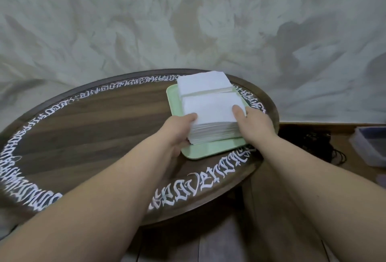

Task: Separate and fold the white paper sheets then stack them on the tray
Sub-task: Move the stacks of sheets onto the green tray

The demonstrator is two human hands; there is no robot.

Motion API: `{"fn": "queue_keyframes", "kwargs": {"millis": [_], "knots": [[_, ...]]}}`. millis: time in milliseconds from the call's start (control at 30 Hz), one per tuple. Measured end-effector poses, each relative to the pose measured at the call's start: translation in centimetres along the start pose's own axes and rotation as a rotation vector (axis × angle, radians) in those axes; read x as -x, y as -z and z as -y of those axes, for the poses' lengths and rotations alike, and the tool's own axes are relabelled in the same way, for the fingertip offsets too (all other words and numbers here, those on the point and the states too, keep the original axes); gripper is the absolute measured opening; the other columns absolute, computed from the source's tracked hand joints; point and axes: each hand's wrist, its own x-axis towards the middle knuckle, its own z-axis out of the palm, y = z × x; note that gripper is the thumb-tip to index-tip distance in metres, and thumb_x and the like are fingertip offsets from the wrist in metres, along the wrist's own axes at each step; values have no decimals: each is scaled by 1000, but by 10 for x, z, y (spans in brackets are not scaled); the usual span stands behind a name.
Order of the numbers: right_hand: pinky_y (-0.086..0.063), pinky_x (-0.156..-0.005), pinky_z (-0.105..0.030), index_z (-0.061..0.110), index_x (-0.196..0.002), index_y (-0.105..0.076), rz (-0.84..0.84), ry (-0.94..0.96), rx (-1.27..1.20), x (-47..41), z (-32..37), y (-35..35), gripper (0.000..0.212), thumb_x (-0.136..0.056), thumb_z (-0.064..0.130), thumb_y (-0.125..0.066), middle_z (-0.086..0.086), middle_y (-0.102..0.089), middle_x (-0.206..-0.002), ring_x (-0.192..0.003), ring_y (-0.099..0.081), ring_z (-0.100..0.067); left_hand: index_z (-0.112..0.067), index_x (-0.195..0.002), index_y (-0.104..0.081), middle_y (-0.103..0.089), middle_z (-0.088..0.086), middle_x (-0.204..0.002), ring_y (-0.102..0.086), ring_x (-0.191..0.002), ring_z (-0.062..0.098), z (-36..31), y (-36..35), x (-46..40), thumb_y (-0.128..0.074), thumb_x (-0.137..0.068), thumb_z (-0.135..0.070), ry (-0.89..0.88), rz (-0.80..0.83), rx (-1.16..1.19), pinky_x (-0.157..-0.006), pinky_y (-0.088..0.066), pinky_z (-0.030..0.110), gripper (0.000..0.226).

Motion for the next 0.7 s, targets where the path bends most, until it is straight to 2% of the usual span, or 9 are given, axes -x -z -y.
{"fn": "queue_keyframes", "kwargs": {"millis": [67, 133, 200, 267, 367, 467, 533, 633, 700], "knots": [[-34, -76, -36, 5, -99, -59, 18, 51, -13, 5, 11, -7, 55, -102, 48, -26, -17, -62, -102, -104, -55, -37, -4, -113, -57, -66, 11, -105, -64, -86, 24, 0, 15, -1, -55, -99, -22, -25, -31, -89, -89, -54, 41, 23], [-31, -69, -34, 7, -86, -56, 58, 96, -40, 9, 28, -16, 52, -102, 46, -26, -11, -57, -86, -93, -55, -35, 3, -114, -60, -65, 19, -118, -64, -102, 34, 1, 38, -2, -55, -98, -25, -27, -86, -184, -99, -51, 50, 33], [-32, -68, -34, 6, -89, -58, 105, 127, -91, 11, 47, -30, 52, -103, 45, -26, -10, -57, -87, -88, -52, -32, 5, -114, -61, -64, 24, -121, -62, -109, 40, 4, 66, -4, -55, -96, -25, -12, -138, -205, -99, -48, 54, 35], [-32, -69, -33, 7, -89, -56, 145, 158, -137, 14, 71, -49, 49, -103, 44, -26, -11, -57, -90, -88, -51, -31, 6, -107, -63, -65, 24, -119, -65, -104, 40, 6, 97, -3, -54, -95, -22, 7, -178, -185, -97, -49, 53, 31], [-31, -70, -33, 9, -87, -52, 206, 198, -184, 18, 112, -81, 45, -103, 43, -28, -10, -57, -91, -88, -49, -30, 0, -94, -62, -66, 19, -108, -61, -91, 32, 6, 145, 1, -54, -97, -20, 15, -257, -156, -87, -51, 44, 22], [-30, -69, -33, 8, -84, -50, 259, 238, -206, 18, 155, -112, 44, -103, 43, -28, -11, -56, -89, -86, -49, -31, -1, -95, -61, -63, 18, -104, -60, -92, 34, 6, 194, 3, -59, -91, -25, 25, -334, -156, -83, -48, 41, 24], [-29, -68, -33, 8, -83, -49, 285, 257, -209, 17, 181, -131, 44, -102, 42, -29, -10, -56, -88, -85, -49, -30, -5, -90, -60, -60, 16, -101, -55, -89, 30, 6, 222, 2, -55, -94, -23, 30, -368, -129, -79, -43, 38, 19], [-28, -67, -33, 9, -81, -48, 302, 278, -204, 11, 213, -155, 43, -102, 42, -30, -7, -55, -84, -83, -47, -29, -6, -88, -59, -61, 14, -100, -56, -89, 29, 5, 258, -9, -53, -98, -23, 39, -408, -87, -82, -46, 40, 20], [-28, -68, -33, 8, -88, -53, 298, 279, -212, 5, 227, -166, 43, -102, 42, -31, -5, -55, -87, -85, -47, -28, -4, -88, -58, -60, 12, -93, -57, -83, 27, 0, 272, -17, -52, -99, -19, 31, -414, -73, -86, -49, 41, 19]]}}
